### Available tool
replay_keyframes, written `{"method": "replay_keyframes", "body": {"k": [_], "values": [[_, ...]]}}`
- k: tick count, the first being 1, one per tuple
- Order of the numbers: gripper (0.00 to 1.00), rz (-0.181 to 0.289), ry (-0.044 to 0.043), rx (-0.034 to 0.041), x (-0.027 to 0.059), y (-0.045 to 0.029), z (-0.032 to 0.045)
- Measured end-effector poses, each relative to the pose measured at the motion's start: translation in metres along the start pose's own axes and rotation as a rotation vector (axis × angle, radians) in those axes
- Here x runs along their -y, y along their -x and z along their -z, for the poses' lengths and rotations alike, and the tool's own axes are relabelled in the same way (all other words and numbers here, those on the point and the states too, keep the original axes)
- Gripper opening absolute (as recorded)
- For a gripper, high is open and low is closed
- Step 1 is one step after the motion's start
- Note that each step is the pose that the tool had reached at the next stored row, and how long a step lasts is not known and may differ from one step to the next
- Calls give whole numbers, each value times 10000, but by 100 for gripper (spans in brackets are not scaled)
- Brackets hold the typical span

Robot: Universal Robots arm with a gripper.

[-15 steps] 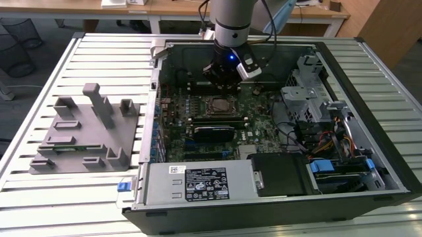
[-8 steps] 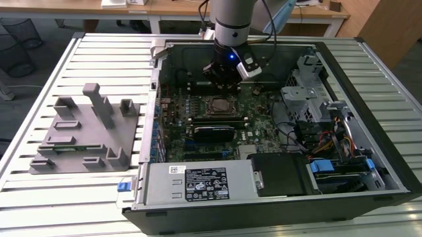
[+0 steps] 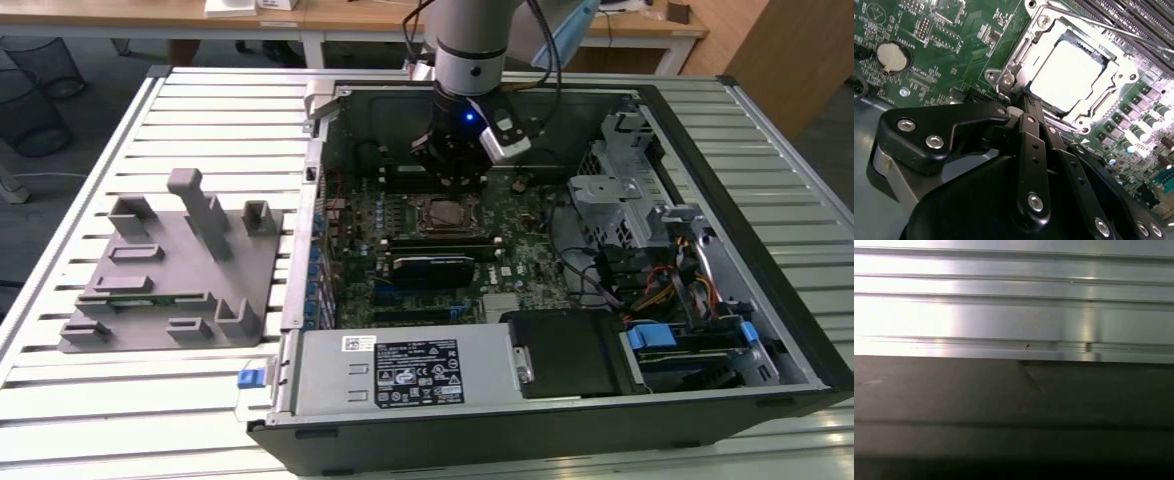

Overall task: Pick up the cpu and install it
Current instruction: 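Install the first cpu locking lever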

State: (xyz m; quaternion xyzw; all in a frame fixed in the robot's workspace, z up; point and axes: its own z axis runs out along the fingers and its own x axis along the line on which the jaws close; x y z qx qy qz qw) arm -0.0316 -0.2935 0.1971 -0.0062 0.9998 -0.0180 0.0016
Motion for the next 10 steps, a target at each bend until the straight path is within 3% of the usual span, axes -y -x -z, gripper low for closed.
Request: {"method": "replay_keyframes", "body": {"k": [5, 10], "values": [[11, 1, 15, -10, -2, 9, -12], [11, 40, 315, -7, -5, 9, -10]]}}
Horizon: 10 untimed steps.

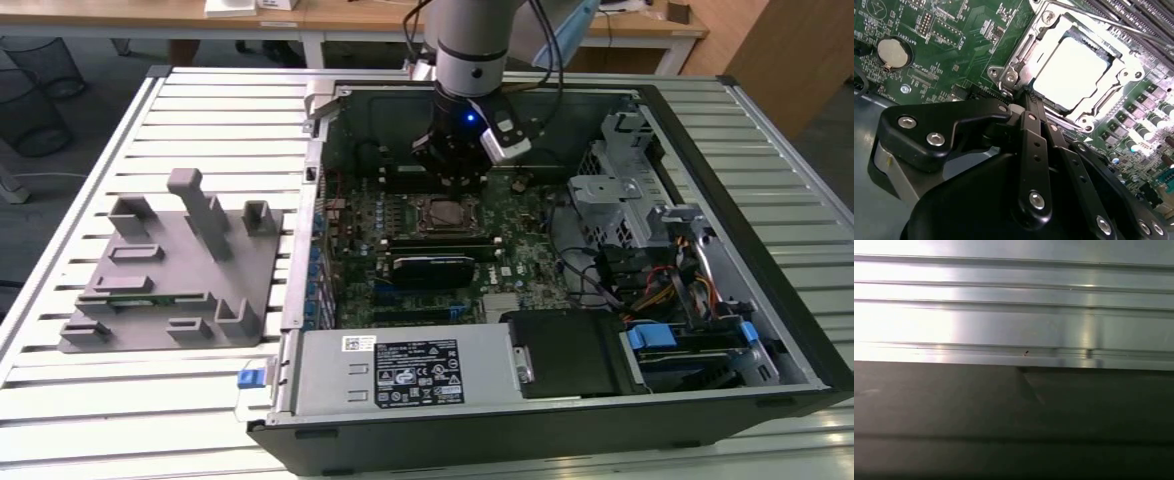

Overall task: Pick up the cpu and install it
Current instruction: 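Install the first cpu locking lever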

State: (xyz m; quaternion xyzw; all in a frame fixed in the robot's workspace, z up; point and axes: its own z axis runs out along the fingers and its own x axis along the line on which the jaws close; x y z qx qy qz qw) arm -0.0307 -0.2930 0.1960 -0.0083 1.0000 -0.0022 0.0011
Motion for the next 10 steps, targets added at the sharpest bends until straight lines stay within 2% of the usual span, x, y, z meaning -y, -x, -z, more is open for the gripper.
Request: {"method": "replay_keyframes", "body": {"k": [4, 10], "values": [[11, 37, 163, 14, -6, 3, 2], [11, 64, 205, 7, -3, 1, 97]]}}
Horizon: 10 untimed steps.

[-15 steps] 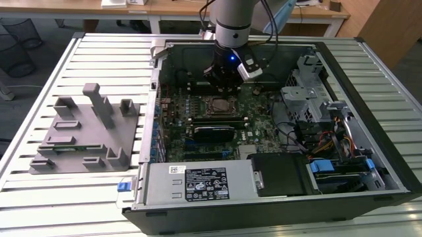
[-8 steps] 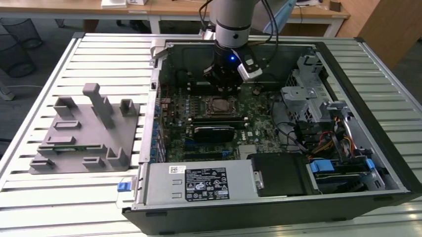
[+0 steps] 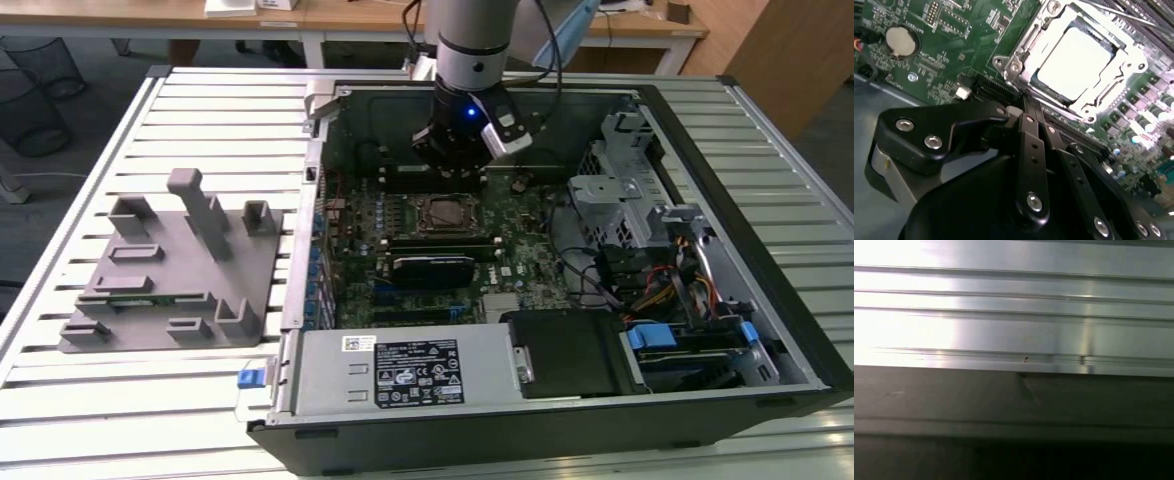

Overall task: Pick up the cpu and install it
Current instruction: 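Install the first cpu locking lever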

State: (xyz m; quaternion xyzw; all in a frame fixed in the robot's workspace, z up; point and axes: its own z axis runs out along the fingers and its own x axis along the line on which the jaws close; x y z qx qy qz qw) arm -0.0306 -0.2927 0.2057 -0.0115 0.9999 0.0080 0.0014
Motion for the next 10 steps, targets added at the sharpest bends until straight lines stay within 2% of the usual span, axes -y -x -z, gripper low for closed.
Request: {"method": "replay_keyframes", "body": {"k": [2, 10], "values": [[11, 2, 1, 0, 0, 0, 25], [11, 2, 1, 0, 55, -1, 26]]}}
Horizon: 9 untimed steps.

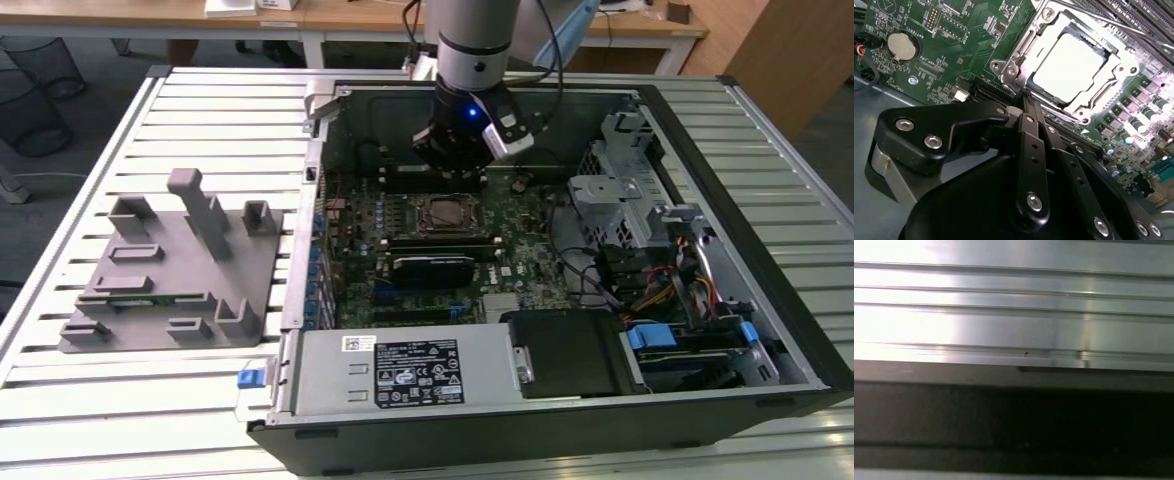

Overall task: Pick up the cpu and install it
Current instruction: 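Install the first cpu locking lever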

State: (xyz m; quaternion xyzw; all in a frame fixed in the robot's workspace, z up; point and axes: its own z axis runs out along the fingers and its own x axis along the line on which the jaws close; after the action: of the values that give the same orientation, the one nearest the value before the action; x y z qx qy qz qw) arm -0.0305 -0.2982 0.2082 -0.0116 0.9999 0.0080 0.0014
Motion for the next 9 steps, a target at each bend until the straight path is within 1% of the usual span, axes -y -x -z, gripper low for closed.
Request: {"method": "replay_keyframes", "body": {"k": [9], "values": [[11, 0, 0, 0, 25, 1, 0]]}}
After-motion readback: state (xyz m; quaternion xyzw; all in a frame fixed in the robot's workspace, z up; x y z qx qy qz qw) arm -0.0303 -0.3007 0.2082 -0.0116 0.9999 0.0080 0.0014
